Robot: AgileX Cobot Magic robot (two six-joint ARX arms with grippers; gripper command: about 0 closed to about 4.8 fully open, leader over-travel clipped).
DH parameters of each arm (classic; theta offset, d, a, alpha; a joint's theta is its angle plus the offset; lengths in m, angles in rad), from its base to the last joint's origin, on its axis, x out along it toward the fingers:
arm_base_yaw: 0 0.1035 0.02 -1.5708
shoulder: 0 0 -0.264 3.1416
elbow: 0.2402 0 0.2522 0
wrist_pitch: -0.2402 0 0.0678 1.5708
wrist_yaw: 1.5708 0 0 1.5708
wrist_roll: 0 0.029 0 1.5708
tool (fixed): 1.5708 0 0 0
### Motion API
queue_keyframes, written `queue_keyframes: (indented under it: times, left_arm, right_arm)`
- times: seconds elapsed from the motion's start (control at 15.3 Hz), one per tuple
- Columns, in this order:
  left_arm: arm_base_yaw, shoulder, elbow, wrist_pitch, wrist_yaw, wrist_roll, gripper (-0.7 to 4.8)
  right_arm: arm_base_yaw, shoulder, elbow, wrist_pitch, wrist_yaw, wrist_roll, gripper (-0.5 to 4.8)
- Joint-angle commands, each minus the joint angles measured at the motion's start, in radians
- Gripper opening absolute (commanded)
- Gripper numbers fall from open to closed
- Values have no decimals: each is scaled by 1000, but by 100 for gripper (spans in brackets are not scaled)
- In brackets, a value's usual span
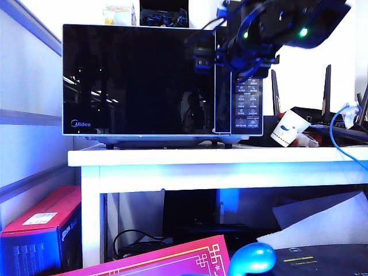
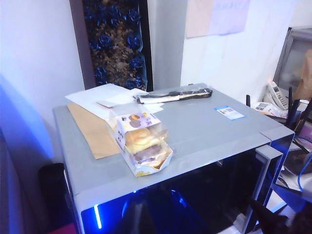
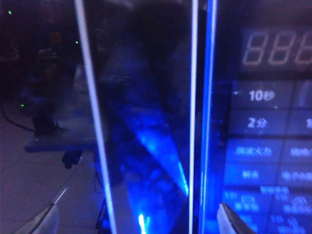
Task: Open the microwave door, place the box of snacks from the top of the microwave inside, then close the microwave door.
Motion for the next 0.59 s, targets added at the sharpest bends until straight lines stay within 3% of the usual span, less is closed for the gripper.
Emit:
queue_keyframes:
  times: [0.07, 0.59]
  left_arm:
    - [2, -3, 4, -10, 0, 1, -6]
    - [2, -3, 4, -51, 0, 1, -6]
  right_arm:
    - [-2, 34, 72, 13, 2, -2, 431]
    - [-29, 75, 103, 14, 16, -1, 417]
